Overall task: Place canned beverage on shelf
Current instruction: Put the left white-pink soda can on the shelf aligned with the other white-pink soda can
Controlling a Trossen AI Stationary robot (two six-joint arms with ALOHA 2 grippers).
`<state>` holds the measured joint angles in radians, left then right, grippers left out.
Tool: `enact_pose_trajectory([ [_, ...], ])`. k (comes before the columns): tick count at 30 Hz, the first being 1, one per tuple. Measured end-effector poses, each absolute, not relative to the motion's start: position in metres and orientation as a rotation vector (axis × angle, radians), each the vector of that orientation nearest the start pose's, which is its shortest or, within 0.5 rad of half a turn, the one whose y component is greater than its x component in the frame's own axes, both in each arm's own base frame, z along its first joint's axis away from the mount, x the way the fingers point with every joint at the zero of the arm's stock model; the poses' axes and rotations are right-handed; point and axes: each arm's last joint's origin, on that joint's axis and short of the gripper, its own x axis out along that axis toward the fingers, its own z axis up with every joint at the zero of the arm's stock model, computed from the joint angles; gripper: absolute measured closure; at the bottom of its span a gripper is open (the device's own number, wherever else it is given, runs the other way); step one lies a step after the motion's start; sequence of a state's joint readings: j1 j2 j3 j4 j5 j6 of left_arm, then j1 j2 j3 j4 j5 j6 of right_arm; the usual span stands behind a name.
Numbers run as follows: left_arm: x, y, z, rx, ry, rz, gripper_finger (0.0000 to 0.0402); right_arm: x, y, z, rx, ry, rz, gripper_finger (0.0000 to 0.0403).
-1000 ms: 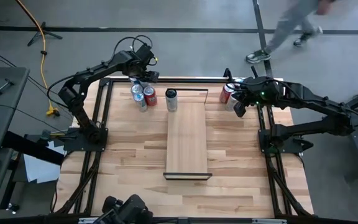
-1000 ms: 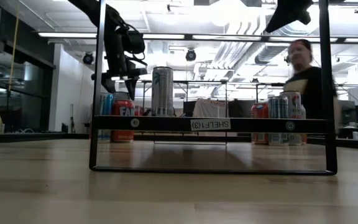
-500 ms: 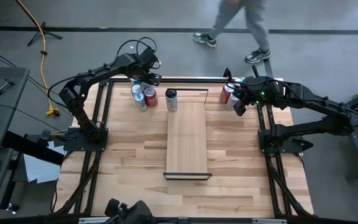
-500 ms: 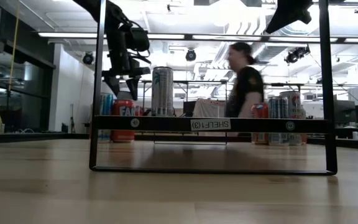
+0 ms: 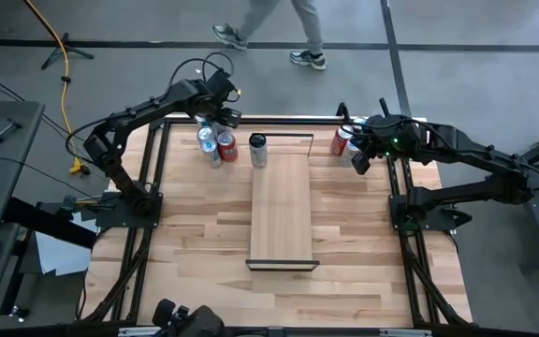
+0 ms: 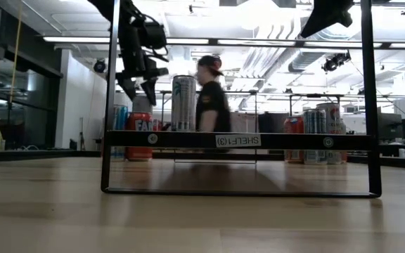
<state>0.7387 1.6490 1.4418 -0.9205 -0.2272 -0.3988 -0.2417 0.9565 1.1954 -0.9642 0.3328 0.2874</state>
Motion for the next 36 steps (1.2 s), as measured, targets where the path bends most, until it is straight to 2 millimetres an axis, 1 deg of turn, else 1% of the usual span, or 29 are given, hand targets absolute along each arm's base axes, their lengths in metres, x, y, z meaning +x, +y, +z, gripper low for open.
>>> enact_pose_trajectory([
  [3,0.235,0.223,0.306,-0.61,0.887,1.079,0.0214,0.156,-0.048,0.372,0.233,0.65,-0.65,0.0403],
  [7,0.221,0.209,0.34,-0.594,0.723,1.041,0.0214,0.156,-0.048,0.372,0.233,0.65,-0.65,0.0403],
  [9,0.214,0.2,0.361,-0.589,0.635,1.004,0.0214,0.156,-0.048,0.373,0.234,0.644,-0.65,0.0403],
  [12,0.207,0.184,0.399,-0.548,0.5,0.931,0.0215,0.158,-0.049,0.375,0.236,0.617,-0.648,0.0403],
  [15,0.205,0.164,0.434,-0.493,0.396,0.821,0.0215,0.159,-0.049,0.377,0.238,0.588,-0.645,0.0403],
  [18,0.21,0.143,0.462,-0.454,0.315,0.695,0.0215,0.16,-0.049,0.377,0.239,0.58,-0.645,0.0403],
  [22,0.219,0.111,0.49,-0.381,0.248,0.532,0.0215,0.16,-0.049,0.378,0.236,0.579,-0.644,0.0403],
  [26,0.235,0.079,0.503,-0.321,0.225,0.383,0.0215,0.16,-0.049,0.378,0.232,0.58,-0.643,0.0403],
  [30,0.256,0.054,0.503,-0.27,0.258,0.286,0.0214,0.16,-0.049,0.378,0.237,0.579,-0.644,0.0403],
  [32,0.269,0.043,0.495,-0.262,0.319,0.253,0.0214,0.16,-0.049,0.378,0.24,0.578,-0.646,0.0403],
  [36,0.296,0.024,0.465,-0.222,0.514,0.194,0.0213,0.16,-0.049,0.377,0.241,0.584,-0.647,0.0403],
])
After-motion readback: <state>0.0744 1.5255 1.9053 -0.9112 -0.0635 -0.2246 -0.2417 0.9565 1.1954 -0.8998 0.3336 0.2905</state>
